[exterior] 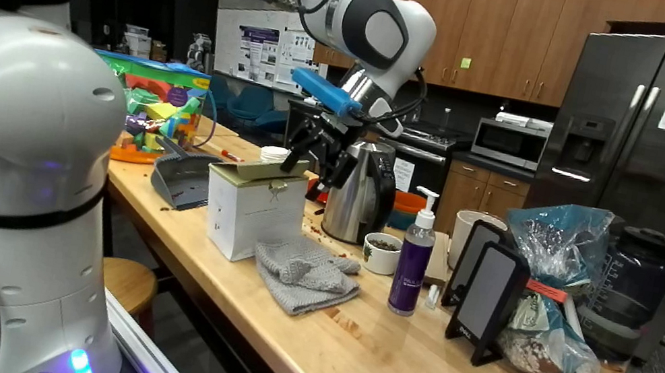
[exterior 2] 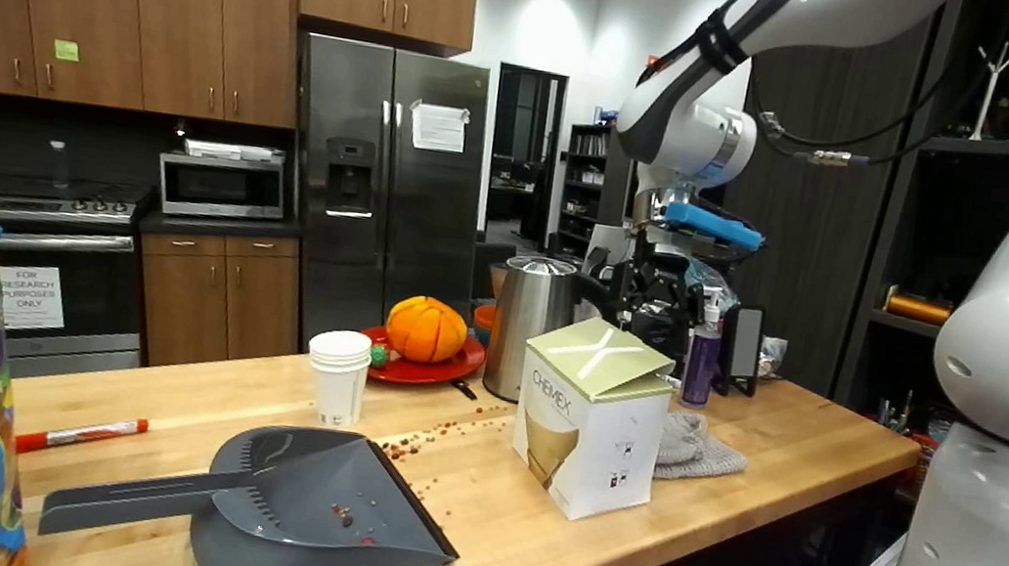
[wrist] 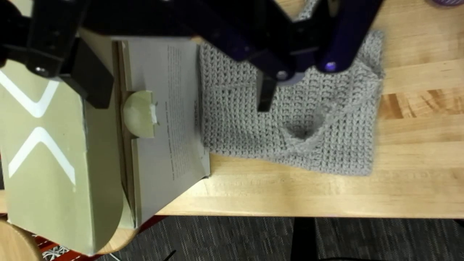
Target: Close the lid on the box
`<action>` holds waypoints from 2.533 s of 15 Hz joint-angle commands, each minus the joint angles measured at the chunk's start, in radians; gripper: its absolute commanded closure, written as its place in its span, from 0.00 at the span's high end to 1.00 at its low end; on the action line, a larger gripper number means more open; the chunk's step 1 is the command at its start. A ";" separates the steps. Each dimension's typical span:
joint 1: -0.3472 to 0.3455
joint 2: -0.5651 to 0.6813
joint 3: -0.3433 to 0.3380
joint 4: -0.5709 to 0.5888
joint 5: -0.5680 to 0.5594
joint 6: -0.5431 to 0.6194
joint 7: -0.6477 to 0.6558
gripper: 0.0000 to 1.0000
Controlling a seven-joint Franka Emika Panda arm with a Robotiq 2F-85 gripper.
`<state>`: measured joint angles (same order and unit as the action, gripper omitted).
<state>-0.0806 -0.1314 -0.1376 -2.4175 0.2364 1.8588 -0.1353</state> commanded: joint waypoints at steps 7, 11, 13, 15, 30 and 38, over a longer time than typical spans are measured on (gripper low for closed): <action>-0.002 0.074 0.012 0.057 0.025 -0.052 -0.020 1.00; -0.007 0.099 0.015 0.068 0.024 -0.056 -0.020 1.00; -0.009 0.102 0.014 0.072 0.023 -0.062 -0.019 1.00; -0.010 0.102 0.014 0.075 0.023 -0.065 -0.020 1.00; -0.012 0.031 0.010 0.067 0.007 -0.060 -0.007 1.00; -0.006 0.045 0.015 0.073 0.007 -0.058 -0.006 1.00</action>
<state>-0.0810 -0.0832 -0.1277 -2.3539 0.2365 1.8170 -0.1424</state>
